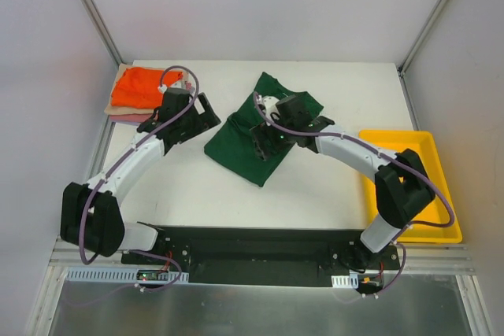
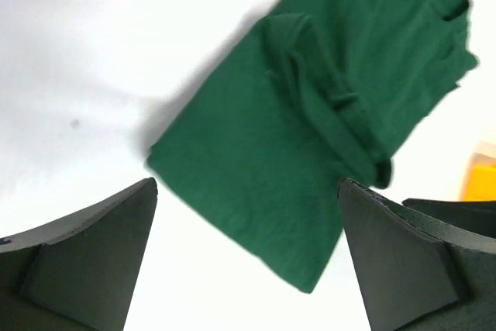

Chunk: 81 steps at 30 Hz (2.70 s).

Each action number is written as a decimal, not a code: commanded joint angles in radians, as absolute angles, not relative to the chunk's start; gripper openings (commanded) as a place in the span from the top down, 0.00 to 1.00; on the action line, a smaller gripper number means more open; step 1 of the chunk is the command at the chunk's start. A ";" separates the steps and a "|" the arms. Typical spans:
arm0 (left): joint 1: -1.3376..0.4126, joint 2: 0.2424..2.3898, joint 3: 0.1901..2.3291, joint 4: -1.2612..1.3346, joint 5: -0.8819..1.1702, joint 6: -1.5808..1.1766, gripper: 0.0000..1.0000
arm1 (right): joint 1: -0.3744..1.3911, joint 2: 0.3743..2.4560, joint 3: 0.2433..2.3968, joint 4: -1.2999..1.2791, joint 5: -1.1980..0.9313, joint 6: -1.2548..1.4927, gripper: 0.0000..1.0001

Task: Fold and stack the t-shirts
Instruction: Fold the folded rectangular tshirt in 1/3 of the way, then grab one side of the 2/3 rectangular tshirt with both arms

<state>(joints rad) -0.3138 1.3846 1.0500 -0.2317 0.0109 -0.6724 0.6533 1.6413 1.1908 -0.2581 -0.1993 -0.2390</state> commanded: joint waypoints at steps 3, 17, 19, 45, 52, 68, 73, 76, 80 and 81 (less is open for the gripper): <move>-0.259 1.260 0.878 -0.302 -0.067 -0.726 0.01 | 0.732 1.808 1.365 -0.298 -0.342 -0.226 0.04; -0.224 1.255 0.864 -0.348 -0.078 -0.719 0.01 | 0.586 2.141 1.750 -0.436 -0.062 -0.216 0.04; -0.224 1.262 0.865 -0.348 -0.077 -0.721 0.01 | 0.557 2.129 1.775 -0.437 -0.006 -0.257 0.04; -0.259 1.839 1.219 -0.273 0.281 -0.713 0.39 | 0.712 1.761 1.232 -0.457 -0.270 -0.505 0.03; -0.294 1.927 1.253 -0.273 0.293 -0.716 0.50 | 0.713 1.784 1.204 -0.446 -0.250 -0.488 0.07; -0.298 1.962 1.259 -0.273 0.278 -0.703 1.00 | 0.713 1.861 1.189 -0.437 -0.077 -0.457 0.42; -0.298 1.913 1.232 -0.275 0.250 -0.701 1.00 | 0.726 1.868 1.187 -0.437 -0.051 -0.440 0.69; -0.298 1.872 1.206 -0.273 0.233 -0.701 1.00 | 0.752 1.862 1.174 -0.439 -0.029 -0.436 0.84; -0.296 1.774 1.146 -0.273 0.206 -0.698 1.00 | 0.791 1.821 1.170 -0.486 -0.066 -0.422 0.99; -0.295 1.738 1.120 -0.275 0.187 -0.698 1.00 | 0.801 1.801 1.173 -0.504 -0.101 -0.410 0.99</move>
<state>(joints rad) -0.2951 1.8862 1.1870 -0.2493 0.2604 -0.7197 0.7525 1.8450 1.1957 -0.4076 -0.0299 -0.4480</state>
